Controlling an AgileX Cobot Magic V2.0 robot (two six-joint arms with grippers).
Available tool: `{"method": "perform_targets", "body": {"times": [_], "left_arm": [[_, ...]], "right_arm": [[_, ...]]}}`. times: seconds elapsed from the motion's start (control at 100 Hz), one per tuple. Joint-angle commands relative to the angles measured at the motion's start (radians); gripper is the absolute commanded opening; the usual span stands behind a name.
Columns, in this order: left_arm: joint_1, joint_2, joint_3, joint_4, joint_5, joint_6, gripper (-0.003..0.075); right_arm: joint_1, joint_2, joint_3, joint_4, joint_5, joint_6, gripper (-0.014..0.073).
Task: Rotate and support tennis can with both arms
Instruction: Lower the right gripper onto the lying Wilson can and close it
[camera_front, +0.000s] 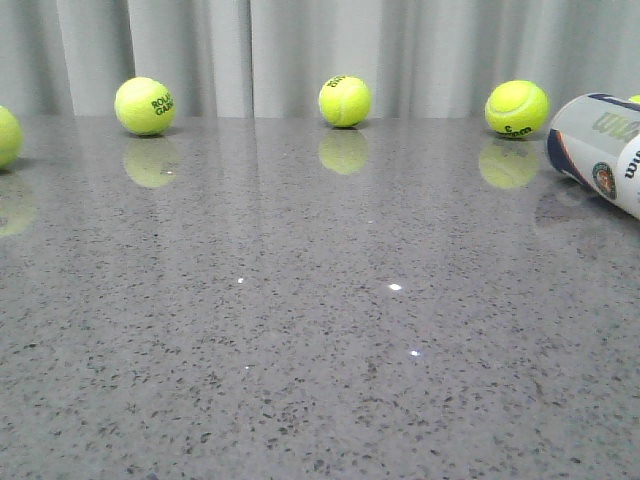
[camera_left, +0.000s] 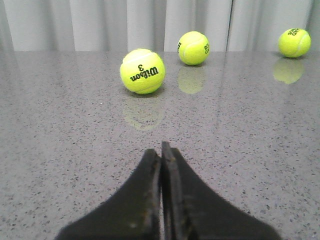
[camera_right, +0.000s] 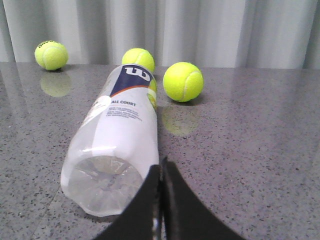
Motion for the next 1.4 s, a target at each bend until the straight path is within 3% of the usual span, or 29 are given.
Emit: {"method": "perform_targets", "body": {"times": [0.0,0.47,0.58,0.88,1.13,1.24,1.39], "left_arm": [[-0.005,-0.034,0.045,-0.001,-0.079,-0.006,-0.0019],[-0.005,-0.034,0.045,-0.001,-0.079,-0.006,-0.0019],[-0.005,-0.034,0.045,-0.001,-0.079,-0.006,-0.0019],[-0.005,-0.034,0.045,-0.001,-0.079,-0.006,-0.0019],[-0.005,-0.034,0.045,-0.001,-0.079,-0.006,-0.0019],[-0.005,-0.034,0.045,-0.001,-0.079,-0.006,-0.0019],[-0.005,-0.034,0.045,-0.001,-0.079,-0.006,-0.0019]], "right_arm": [[0.003,-0.018,0.000,0.000,-0.079,-0.007,-0.0071],[0.003,-0.017,-0.040,-0.023,-0.085,-0.007,-0.0071],[0.005,0.003,-0.128,-0.081,0.023,-0.007,-0.0071],[0.007,0.244,-0.408,-0.082,0.349,-0.007,-0.0071],[0.009,0.532,-0.629,0.003,0.526,-0.008,-0.0062],[0.027,0.639,-0.703,0.022,0.548,-0.017,0.0069],[0.072,0.761,-0.799,0.024,0.573,-0.055,0.0462]]}}
